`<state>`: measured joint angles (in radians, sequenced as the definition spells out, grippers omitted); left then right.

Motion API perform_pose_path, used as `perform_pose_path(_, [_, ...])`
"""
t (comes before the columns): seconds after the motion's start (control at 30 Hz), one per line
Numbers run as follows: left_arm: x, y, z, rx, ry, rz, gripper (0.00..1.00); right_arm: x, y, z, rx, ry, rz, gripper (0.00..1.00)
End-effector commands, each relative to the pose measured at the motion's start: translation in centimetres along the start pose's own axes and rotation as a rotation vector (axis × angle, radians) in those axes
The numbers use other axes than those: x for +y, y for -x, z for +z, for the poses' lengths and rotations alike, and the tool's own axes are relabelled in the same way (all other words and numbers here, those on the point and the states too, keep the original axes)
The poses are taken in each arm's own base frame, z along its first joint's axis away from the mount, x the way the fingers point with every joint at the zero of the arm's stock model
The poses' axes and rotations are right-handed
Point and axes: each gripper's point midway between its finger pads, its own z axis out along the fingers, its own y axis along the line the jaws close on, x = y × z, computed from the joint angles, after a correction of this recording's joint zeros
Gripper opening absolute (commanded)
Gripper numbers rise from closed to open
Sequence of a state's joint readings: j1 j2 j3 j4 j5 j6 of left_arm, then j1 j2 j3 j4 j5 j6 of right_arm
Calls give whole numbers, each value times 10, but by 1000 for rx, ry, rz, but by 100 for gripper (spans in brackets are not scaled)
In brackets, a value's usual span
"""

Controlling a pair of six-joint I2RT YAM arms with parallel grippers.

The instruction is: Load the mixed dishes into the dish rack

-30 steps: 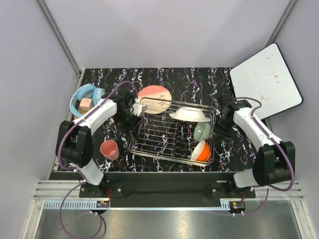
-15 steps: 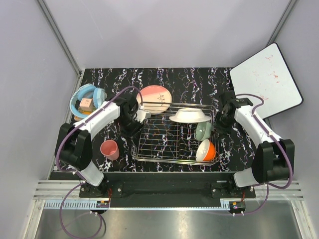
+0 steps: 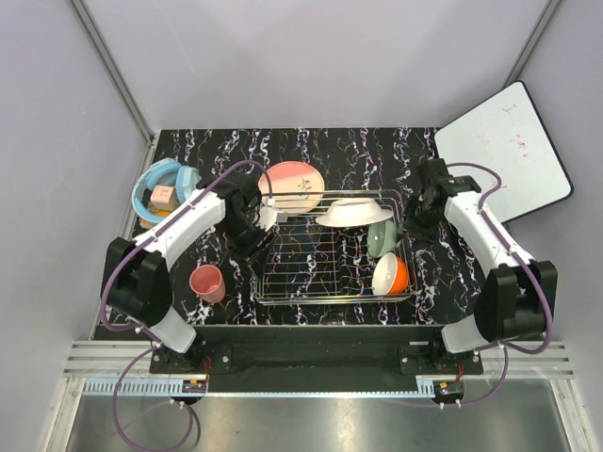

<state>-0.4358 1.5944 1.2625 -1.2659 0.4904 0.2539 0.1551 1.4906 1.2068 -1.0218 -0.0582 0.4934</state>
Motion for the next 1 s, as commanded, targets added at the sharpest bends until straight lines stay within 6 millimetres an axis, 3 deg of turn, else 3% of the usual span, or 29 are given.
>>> perform_pose_path(0.0, [-14, 20, -22, -97, -5, 90, 54, 2, 3, -30, -110, 52, 7, 52])
perform_pose_path(0.1, [-11, 32, -36, -124, 37, 107, 54, -6, -5, -35, -118, 34, 16, 55])
perform_pose_path(0.2, [4, 59, -72, -206, 137, 116, 63, -13, -13, -38, -122, 23, 27, 68])
perform_pose_path(0.27, [15, 88, -106, -300, 240, 126, 78, -16, -17, -41, -133, 25, 30, 77])
perform_pose_path(0.3, [21, 99, -120, -336, 281, 124, 99, -16, -16, -43, -144, 26, 31, 83])
perform_pose_path(0.33, [24, 120, -141, -399, 333, 139, 99, -18, -9, -49, -178, 13, 35, 99])
perform_pose_path(0.4, [41, 139, -165, -444, 444, 124, 99, -17, -4, -61, -212, 17, 42, 100])
perform_pose_path(0.43, [48, 159, -178, -485, 482, 127, 99, -14, 7, -74, -263, 23, 45, 100])
perform_pose_path(0.5, [69, 176, -193, -516, 556, 86, 99, -8, 22, -92, -339, 46, 59, 100])
perform_pose_path(0.53, [81, 194, -196, -537, 576, 75, 99, 2, 43, -109, -434, 85, 68, 100])
perform_pose_path(0.6, [100, 213, -200, -575, 592, 54, 99, 19, 65, -130, -531, 158, 60, 100])
perform_pose_path(0.63, [113, 228, -197, -597, 592, 32, 99, 39, 88, -156, -627, 250, 47, 100])
perform_pose_path(0.7, [127, 246, -198, -660, 560, 17, 99, 63, 114, -168, -688, 327, 37, 100])
perform_pose_path(0.73, [135, 251, -189, -665, 526, 2, 99, 82, 134, -188, -764, 416, 51, 100])
perform_pose_path(0.8, [145, 262, -187, -732, 434, -51, 97, 112, 156, -180, -763, 509, 16, 100])
perform_pose_path(0.83, [153, 262, -175, -727, 387, -110, 95, 137, 167, -195, -785, 622, -22, 100])
perform_pose_path(0.87, [154, 264, -171, -738, 337, -119, 91, 151, 180, -169, -732, 631, -28, 100])
perform_pose_path(0.97, [179, 267, -159, -747, 303, -183, 82, 187, 208, -140, -657, 708, -58, 100])
